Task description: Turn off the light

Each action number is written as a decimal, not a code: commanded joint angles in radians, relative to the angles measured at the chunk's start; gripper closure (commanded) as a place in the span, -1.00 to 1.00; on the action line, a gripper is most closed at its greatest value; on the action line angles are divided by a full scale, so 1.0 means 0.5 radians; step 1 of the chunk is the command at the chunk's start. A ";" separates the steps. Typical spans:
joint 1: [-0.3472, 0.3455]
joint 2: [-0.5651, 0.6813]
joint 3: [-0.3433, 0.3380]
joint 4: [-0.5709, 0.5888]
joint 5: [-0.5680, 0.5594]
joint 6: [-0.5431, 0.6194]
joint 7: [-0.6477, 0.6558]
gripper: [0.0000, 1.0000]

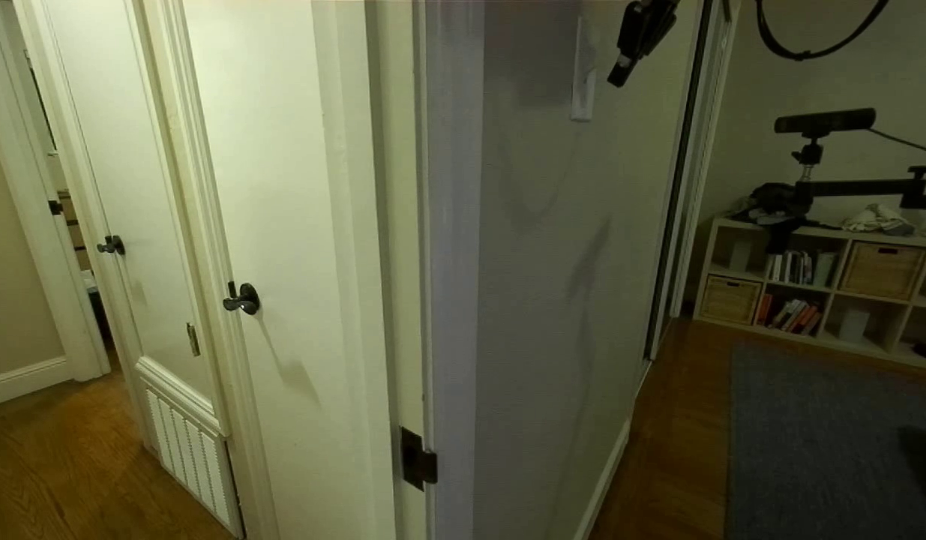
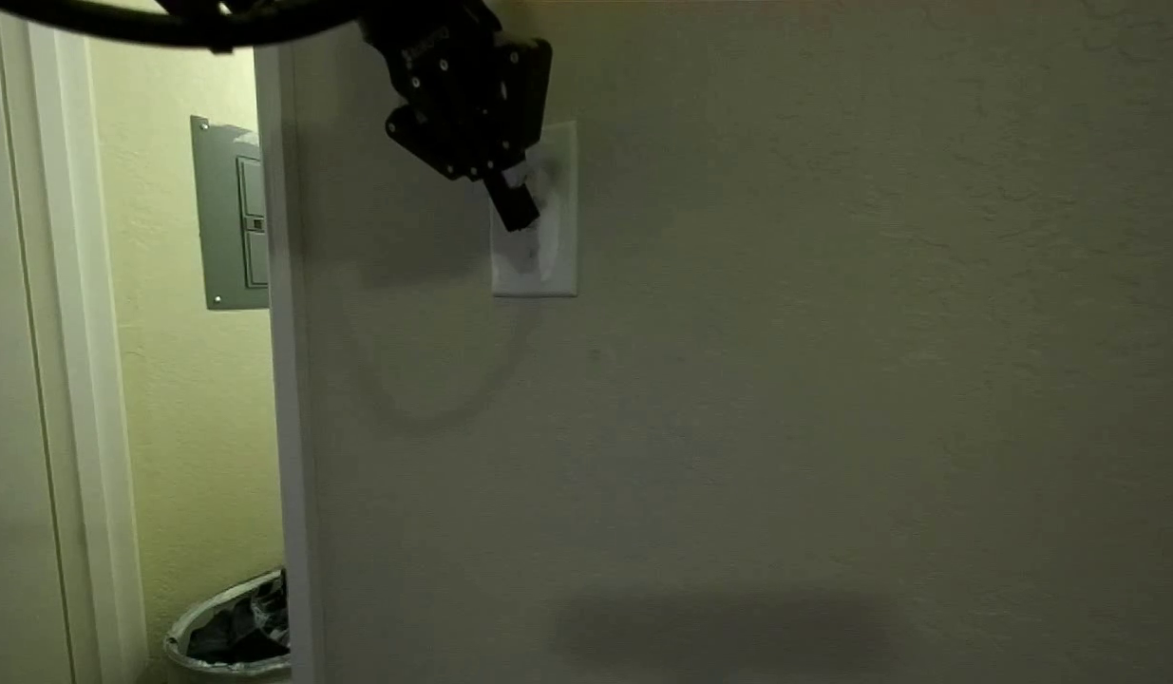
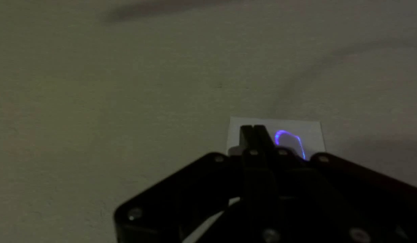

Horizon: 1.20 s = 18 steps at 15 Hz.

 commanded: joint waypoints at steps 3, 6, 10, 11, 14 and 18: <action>-0.029 -0.046 0.048 0.013 -0.094 0.083 0.105 0.90; -0.025 -0.076 0.068 0.043 -0.123 0.112 0.130 0.91; -0.020 -0.100 0.097 0.075 -0.140 0.111 0.197 0.91; -0.018 -0.106 0.102 0.075 -0.126 0.106 0.200 0.90; -0.020 -0.101 0.105 0.050 -0.093 0.106 0.220 0.92; -0.035 -0.069 0.076 -0.012 -0.028 0.118 0.206 0.90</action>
